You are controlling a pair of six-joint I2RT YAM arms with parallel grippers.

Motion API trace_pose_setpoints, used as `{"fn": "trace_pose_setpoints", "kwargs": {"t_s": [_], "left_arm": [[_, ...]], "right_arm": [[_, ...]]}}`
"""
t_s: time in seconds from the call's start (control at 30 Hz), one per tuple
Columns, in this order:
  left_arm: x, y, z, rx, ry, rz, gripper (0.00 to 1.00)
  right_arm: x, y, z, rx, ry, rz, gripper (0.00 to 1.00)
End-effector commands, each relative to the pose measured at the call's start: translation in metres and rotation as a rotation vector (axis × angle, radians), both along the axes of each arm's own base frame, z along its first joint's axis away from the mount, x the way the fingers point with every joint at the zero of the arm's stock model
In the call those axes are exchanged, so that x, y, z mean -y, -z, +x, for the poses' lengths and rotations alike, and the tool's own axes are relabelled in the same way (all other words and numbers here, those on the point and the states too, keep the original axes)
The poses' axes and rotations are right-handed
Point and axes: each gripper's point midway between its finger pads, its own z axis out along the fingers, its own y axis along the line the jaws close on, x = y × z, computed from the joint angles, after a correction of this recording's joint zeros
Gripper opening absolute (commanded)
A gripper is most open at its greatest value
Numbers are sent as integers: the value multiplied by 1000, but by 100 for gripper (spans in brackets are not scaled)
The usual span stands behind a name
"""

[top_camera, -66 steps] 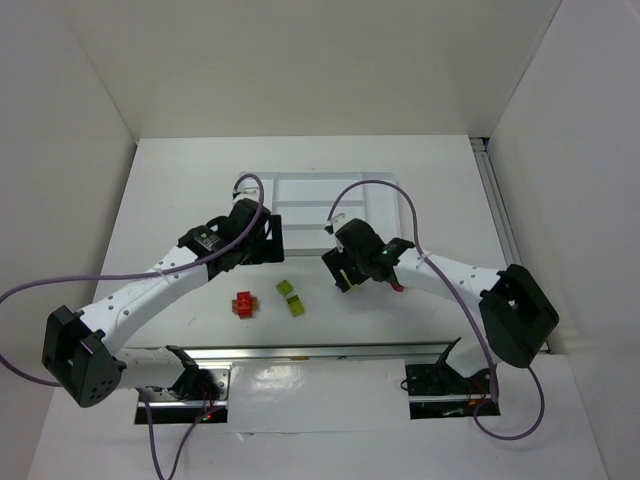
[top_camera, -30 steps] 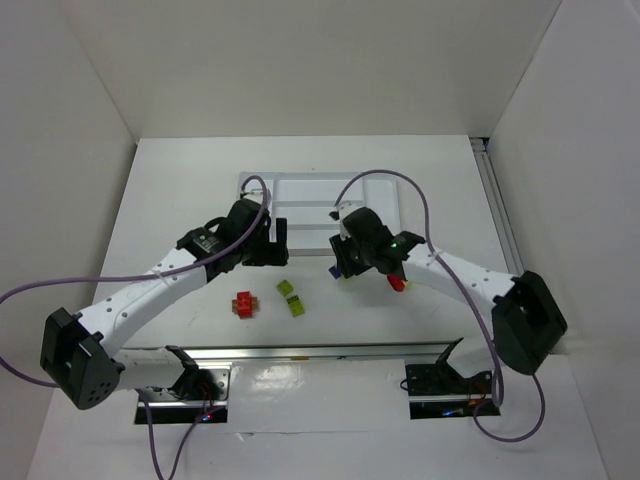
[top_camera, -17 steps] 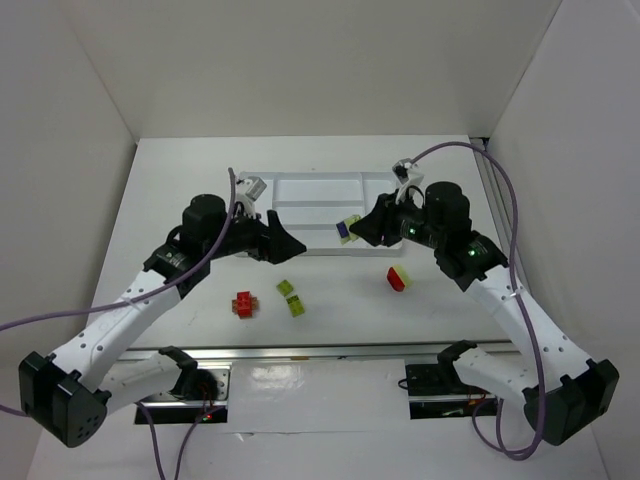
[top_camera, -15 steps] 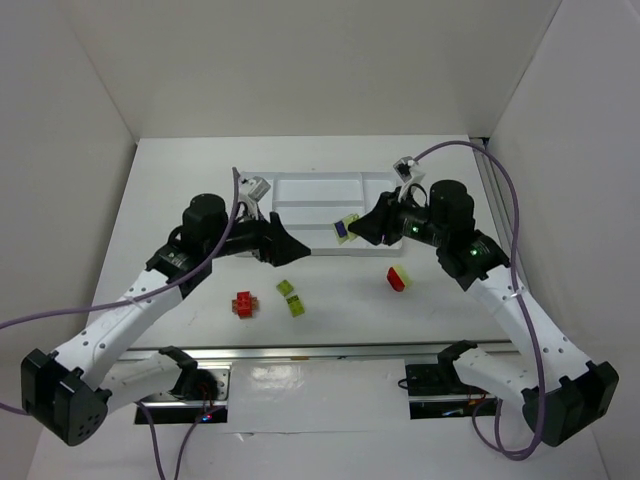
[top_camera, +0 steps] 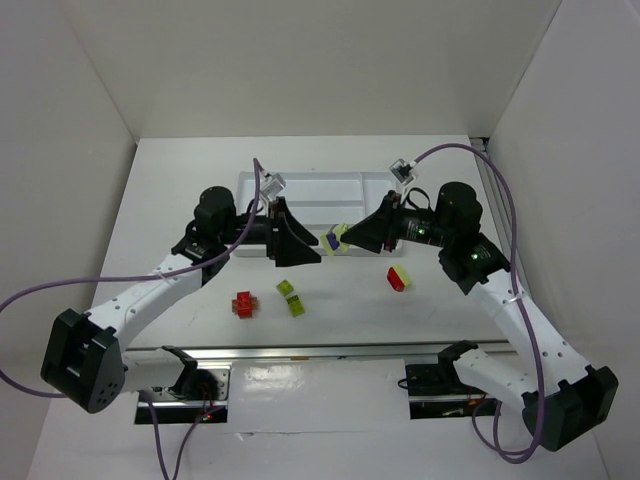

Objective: Sort the legos into containers by color

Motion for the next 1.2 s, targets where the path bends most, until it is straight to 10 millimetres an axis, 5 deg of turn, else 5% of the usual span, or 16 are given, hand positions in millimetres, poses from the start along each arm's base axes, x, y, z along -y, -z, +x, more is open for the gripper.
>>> {"fn": "trace_pose_setpoints", "kwargs": {"t_s": [0.0,0.73,0.87,0.9,0.97,1.03,1.17], "left_arm": [[-1,-34,-11,138,67,-98,89],[21,-41,0,121,109,-137,69],[21,-43,-1,108,110,-142,44],[21,-41,-1,97,110,-136,31],[23,-41,3,88,98,-133,27],[23,-42,3,77,98,-128,4],[24,-39,3,69,110,-122,0]], "right_arm": [[-3,-16,-7,37,-57,51,34],[-15,-3,-12,21,-103,38,35],[-16,5,-12,13,-102,28,35],[-18,7,-15,12,-112,21,35],[-19,10,-15,11,-111,11,35],[-18,12,-14,12,-103,2,35],[-20,18,-12,-5,-94,-15,42]]}}
